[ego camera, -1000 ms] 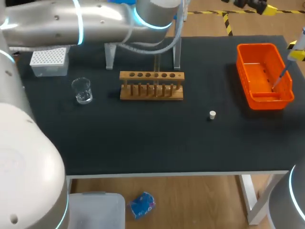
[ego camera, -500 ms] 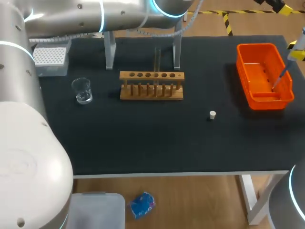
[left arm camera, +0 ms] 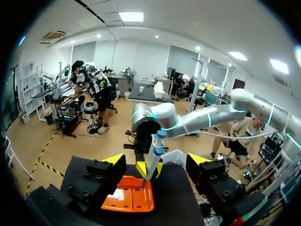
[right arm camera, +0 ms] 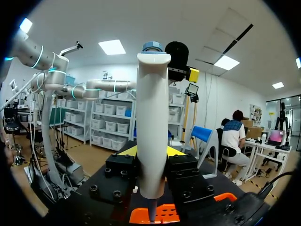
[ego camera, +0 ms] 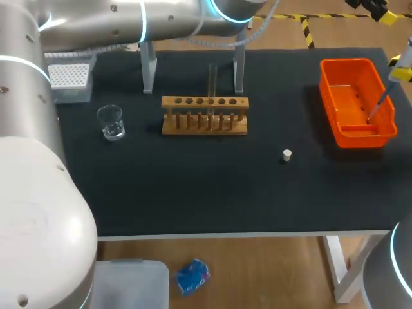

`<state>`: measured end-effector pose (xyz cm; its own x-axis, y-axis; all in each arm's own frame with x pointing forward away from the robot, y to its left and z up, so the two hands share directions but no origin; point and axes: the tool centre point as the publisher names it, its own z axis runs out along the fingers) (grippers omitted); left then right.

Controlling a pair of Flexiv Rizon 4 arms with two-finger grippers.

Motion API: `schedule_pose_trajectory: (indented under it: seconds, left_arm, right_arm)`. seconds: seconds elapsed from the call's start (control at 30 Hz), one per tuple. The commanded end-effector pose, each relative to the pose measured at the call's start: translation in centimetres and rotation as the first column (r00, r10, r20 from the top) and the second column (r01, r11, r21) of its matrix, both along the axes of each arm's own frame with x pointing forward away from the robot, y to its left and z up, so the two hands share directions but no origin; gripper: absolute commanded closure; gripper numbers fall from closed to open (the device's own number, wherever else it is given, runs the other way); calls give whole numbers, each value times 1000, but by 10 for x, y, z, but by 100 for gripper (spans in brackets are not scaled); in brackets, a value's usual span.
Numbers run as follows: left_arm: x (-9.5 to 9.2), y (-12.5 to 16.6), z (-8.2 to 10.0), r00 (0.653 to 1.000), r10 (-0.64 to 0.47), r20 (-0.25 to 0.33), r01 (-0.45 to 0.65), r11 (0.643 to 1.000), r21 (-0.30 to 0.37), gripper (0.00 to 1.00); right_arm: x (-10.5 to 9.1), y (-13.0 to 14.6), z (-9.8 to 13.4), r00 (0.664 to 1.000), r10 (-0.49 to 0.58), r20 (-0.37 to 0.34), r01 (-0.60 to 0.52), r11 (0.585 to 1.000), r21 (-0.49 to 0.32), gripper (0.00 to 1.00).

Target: Invert the test tube, pick up the pipette, mount the tip to pipette, aspirate from beaker and dispense into the tube, eject the tip, return the pipette, and cap with the stopper.

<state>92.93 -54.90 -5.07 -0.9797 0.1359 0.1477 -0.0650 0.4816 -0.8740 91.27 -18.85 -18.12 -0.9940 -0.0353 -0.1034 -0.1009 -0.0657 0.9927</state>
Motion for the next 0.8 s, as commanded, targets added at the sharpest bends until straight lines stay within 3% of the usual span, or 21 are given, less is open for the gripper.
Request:
schedule_pose_trajectory:
  seconds: [0.03, 0.23, 0.37, 0.8]
  left_arm:
    - [0, -7, -5, 1000, -8, 4, 8, 1000, -19, 100]
    - [-3, -17, -5, 1000, -2, 22, 3, 999, -39, 100]
    - [-4, -28, -9, 1000, -22, 1, 22, 997, -67, 100]
    - [-4, -28, -9, 1000, -22, 1, 22, 997, -67, 100]
  right_arm:
    - [2, -2, -1, 1000, 6, 1, -6, 1000, 0, 100]
    - [2, -2, -1, 1000, 6, 1, -6, 1000, 0, 100]
    - [2, -2, -1, 1000, 6, 1, -6, 1000, 0, 100]
    - [2, -2, -1, 1000, 6, 1, -6, 1000, 0, 100]
